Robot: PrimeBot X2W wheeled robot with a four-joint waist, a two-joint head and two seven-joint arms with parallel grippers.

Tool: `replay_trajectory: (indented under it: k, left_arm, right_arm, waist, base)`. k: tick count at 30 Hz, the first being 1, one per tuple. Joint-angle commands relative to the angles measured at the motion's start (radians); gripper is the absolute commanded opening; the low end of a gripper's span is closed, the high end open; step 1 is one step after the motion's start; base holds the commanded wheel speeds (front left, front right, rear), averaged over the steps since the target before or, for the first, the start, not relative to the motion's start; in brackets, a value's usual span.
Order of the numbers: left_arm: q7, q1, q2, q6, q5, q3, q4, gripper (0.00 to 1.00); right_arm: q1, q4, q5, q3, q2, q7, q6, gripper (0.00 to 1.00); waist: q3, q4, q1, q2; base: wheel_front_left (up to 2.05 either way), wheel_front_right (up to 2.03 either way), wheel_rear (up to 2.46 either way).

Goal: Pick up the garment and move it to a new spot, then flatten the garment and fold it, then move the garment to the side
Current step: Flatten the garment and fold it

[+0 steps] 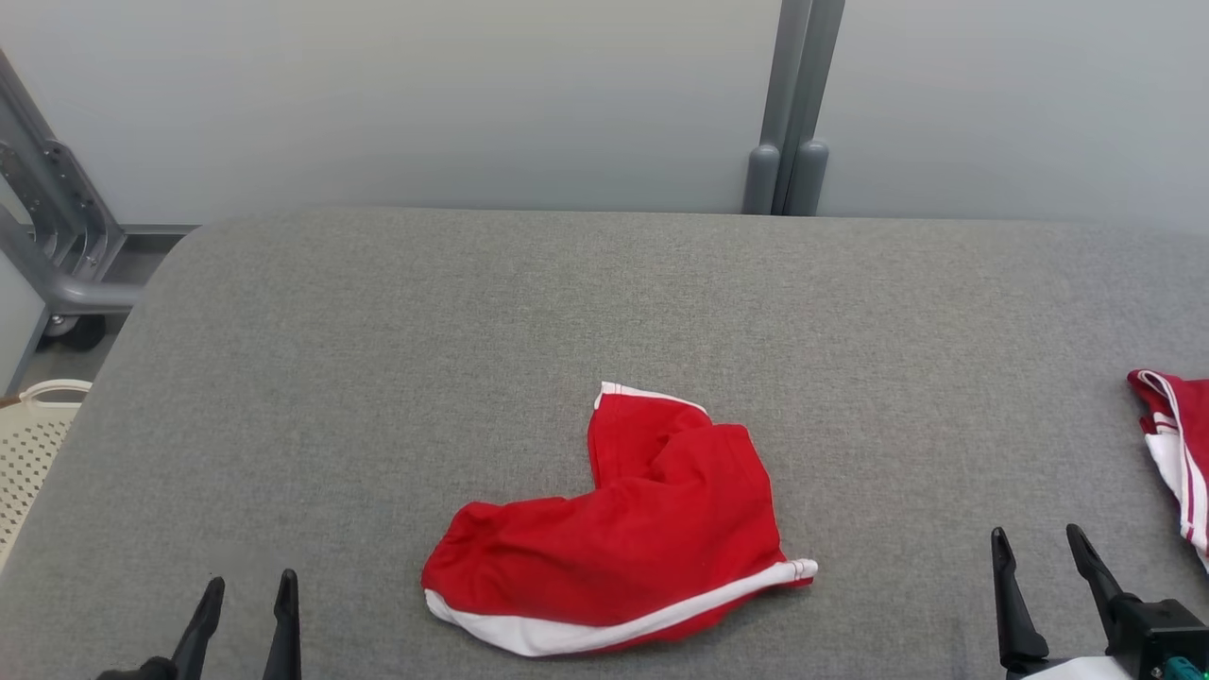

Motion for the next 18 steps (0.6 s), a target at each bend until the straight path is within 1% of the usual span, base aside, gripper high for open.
replay_trajectory:
  k: [1,4,9,12,14,18]
  left_arm:
    - [-0.002,0.023,-0.016,-0.020,0.030,0.023,0.008,1.00]
    - [-0.002,0.037,-0.050,-0.050,0.072,0.061,0.009,1.00]
    - [-0.002,0.058,-0.078,-0.070,0.116,0.107,-0.011,1.00]
    - [-0.002,0.067,-0.084,-0.074,0.133,0.115,-0.019,1.00]
    - [-0.002,0.065,-0.077,-0.075,0.133,0.095,-0.032,1.00]
    - [-0.002,0.060,-0.064,-0.075,0.122,0.087,-0.046,1.00]
  right_arm:
    - [0.011,-0.007,0.004,0.001,-0.001,-0.003,-0.001,1.00]
    - [0.017,-0.015,-0.004,-0.004,0.000,-0.003,-0.001,1.00]
    - [0.020,-0.030,-0.013,-0.017,0.001,-0.003,-0.001,1.00]
    - [0.024,-0.038,-0.010,-0.023,0.002,-0.003,-0.001,1.00]
    - [0.024,-0.043,-0.004,-0.025,0.001,-0.003,-0.001,1.00]
    - [0.036,-0.052,0.010,-0.036,0.001,-0.003,-0.001,1.00]
  waist:
    - [0.000,-0.006,0.0000,0.0000]
    - [-0.002,-0.015,0.0000,0.0000]
    - [0.000,-0.028,0.0000,0.0000]
    - [0.001,-0.033,0.0000,0.0000]
    - [0.002,-0.035,0.0000,0.0000]
    - [0.003,-0.041,0.0000,0.0000]
  base:
    - [0.00,0.00,0.00]
    - [0.00,0.00,0.00]
    - [0.00,0.00,0.00]
    - [0.00,0.00,0.00]
    - [0.00,0.00,0.00]
    - [0.00,0.00,0.00]
